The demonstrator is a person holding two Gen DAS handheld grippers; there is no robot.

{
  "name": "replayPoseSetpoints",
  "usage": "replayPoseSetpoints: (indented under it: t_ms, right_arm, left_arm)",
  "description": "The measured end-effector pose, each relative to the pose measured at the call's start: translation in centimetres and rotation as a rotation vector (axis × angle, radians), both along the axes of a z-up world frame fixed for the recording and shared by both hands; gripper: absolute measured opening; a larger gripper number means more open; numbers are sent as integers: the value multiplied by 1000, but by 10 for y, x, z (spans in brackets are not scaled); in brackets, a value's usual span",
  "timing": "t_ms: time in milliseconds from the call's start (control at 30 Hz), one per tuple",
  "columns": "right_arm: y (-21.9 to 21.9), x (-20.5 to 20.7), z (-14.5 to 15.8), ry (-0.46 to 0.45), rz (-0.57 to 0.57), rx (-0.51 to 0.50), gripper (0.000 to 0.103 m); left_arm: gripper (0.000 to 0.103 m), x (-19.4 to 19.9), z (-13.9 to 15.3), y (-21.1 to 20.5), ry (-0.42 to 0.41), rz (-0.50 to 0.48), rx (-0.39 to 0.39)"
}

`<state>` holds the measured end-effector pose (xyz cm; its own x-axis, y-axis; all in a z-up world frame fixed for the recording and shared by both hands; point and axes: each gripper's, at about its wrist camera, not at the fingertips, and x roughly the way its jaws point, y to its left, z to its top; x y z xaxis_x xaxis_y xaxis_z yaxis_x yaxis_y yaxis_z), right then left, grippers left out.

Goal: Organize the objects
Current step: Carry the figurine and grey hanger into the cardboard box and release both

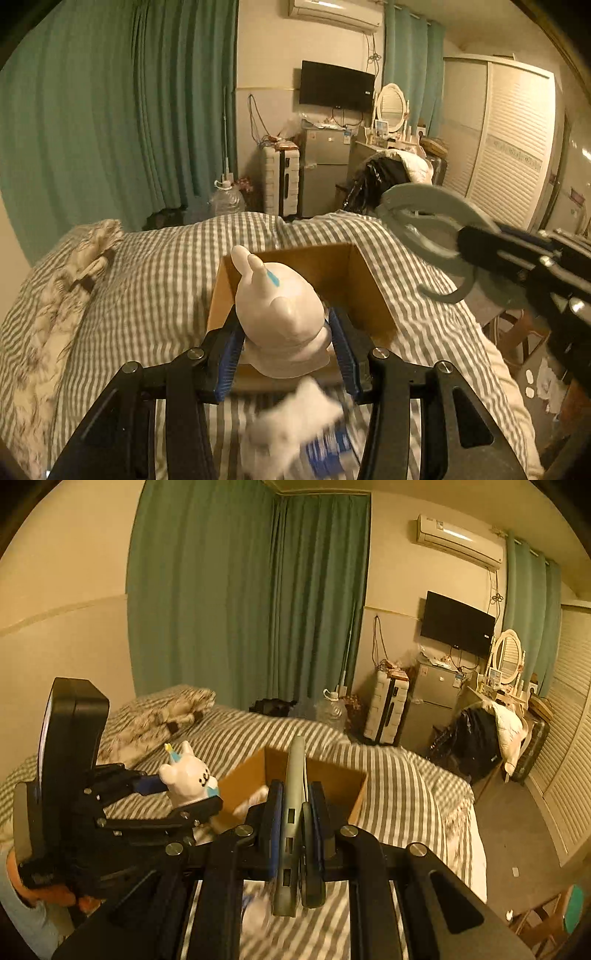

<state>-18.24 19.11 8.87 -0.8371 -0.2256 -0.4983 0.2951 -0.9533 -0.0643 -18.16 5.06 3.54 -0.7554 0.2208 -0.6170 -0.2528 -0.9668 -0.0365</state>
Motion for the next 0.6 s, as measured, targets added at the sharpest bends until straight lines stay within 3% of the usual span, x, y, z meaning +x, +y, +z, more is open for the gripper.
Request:
replayPoseSetpoints:
  t_ms: [133, 333, 433, 467, 533, 600]
  right_arm:
    - [-2, -59, -15, -54, 0, -23, 13]
    - [3, -145, -74, -164, -44, -33, 13]
    - [9, -163, -97, -194, -64, -53, 14]
    - [11, -169, -104, -201, -72, -65, 14]
    - [15, -173, -113, -207, -85, -83, 16]
    - [21, -171, -117, -206, -94, -97, 38]
  left_arm:
    - [47, -51, -19, 3, -22, 15, -8]
    - [47, -121, -73, 4, -104, 24, -18]
    - [50, -137, -93, 3, -124, 25, -32]
    - [53, -139, -97, 1, -126, 21, -36]
    - [74, -138, -103, 0, -124, 32, -56]
    - [83, -131, -102, -4, -110, 41, -59]
